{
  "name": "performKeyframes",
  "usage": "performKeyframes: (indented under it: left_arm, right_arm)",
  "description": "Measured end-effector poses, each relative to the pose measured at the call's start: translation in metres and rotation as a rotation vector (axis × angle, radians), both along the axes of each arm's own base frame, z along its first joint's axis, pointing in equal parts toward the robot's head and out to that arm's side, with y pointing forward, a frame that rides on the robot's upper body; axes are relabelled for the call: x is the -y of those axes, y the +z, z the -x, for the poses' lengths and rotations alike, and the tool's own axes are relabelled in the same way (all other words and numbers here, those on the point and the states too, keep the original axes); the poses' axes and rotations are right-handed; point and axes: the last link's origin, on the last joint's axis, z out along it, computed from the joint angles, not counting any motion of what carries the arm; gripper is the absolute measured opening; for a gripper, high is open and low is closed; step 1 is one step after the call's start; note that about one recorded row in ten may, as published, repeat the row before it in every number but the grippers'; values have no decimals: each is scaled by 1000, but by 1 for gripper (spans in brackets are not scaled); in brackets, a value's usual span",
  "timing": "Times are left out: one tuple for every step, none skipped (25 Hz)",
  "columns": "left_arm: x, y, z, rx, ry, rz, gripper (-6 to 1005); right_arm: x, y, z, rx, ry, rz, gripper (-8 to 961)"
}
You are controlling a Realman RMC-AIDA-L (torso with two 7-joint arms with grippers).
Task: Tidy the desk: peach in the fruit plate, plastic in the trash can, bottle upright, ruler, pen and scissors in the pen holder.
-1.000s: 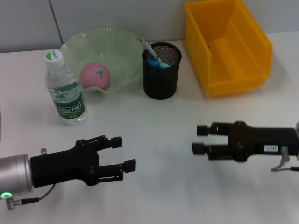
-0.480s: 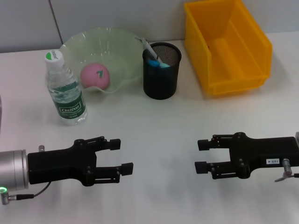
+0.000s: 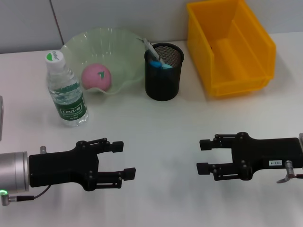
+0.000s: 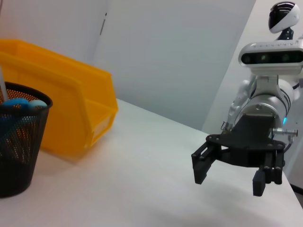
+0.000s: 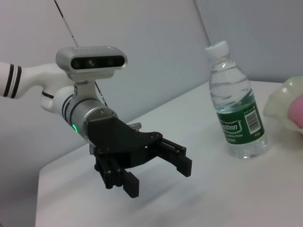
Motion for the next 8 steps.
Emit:
performKeyframes:
  left_arm:
    - [0,0,0,-1,-1,0,856]
    - [0,0,0,-3,-3,1,856]
    - [0,0,0,-4,-4,2,856]
    - [0,0,0,-4,-4,2,856]
    - [0,0,0,-4,-5,2,856]
    - [0,0,-1,-4,-6,2,856]
    - [-1,0,-1,-4,-5,1,856]
    - [-1,0,-1,-3,-5,-1,856]
  right_arm:
    - [0,0,0,0,1,0,743]
    - [0,0,1,-1,2,0,743]
    - [-1,0,1,-2,2,0,743]
    - [-1,0,1,-2,3,-1,743]
    - [-1,1,1,-3,4,-2,743]
    - [-1,1,1,-3,4,-3,743]
    - [-1,1,1,-4,4,-3,743]
    - [-1,1,1,-4,4,-4,743]
